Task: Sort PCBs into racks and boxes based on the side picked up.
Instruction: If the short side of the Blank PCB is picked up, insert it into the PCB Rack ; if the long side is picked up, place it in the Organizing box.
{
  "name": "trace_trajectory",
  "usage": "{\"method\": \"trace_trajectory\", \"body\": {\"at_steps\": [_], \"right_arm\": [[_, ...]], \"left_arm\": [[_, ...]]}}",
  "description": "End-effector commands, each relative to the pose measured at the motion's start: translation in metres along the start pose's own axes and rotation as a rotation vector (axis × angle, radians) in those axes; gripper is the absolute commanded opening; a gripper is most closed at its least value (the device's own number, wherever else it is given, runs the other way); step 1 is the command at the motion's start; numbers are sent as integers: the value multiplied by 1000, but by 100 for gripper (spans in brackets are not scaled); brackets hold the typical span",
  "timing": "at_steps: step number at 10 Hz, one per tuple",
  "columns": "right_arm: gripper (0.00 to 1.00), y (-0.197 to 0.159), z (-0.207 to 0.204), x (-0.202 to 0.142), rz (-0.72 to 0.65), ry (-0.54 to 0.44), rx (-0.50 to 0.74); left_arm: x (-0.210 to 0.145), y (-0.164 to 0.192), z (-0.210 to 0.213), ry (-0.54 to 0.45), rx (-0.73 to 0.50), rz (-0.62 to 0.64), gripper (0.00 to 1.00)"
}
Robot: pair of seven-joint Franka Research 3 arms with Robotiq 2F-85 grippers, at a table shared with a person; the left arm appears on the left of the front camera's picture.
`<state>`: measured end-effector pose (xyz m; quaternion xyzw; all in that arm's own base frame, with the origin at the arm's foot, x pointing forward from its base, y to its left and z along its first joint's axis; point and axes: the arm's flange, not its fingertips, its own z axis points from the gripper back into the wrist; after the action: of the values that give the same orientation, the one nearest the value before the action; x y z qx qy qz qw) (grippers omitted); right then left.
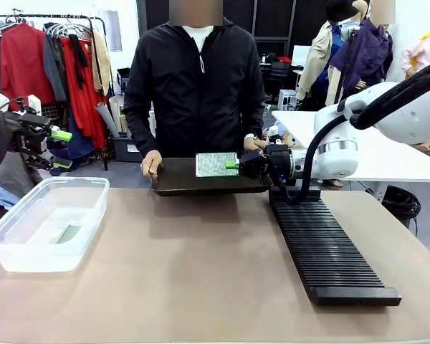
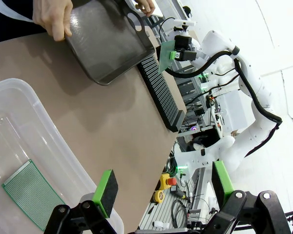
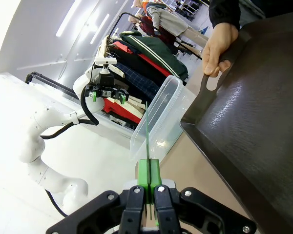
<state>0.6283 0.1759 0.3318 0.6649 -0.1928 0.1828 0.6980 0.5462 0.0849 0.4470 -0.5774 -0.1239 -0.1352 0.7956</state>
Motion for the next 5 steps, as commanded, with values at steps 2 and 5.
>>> {"method": "trace_trajectory", "body": {"at_steps": [2, 5], "right_arm": [[0, 12, 23, 11, 81, -11, 17], [0, 28, 69, 31, 142, -19, 40]], "left_arm": [[1, -2, 1, -2, 1, 1, 100], [1, -2, 1, -2, 1, 1, 100]]}}
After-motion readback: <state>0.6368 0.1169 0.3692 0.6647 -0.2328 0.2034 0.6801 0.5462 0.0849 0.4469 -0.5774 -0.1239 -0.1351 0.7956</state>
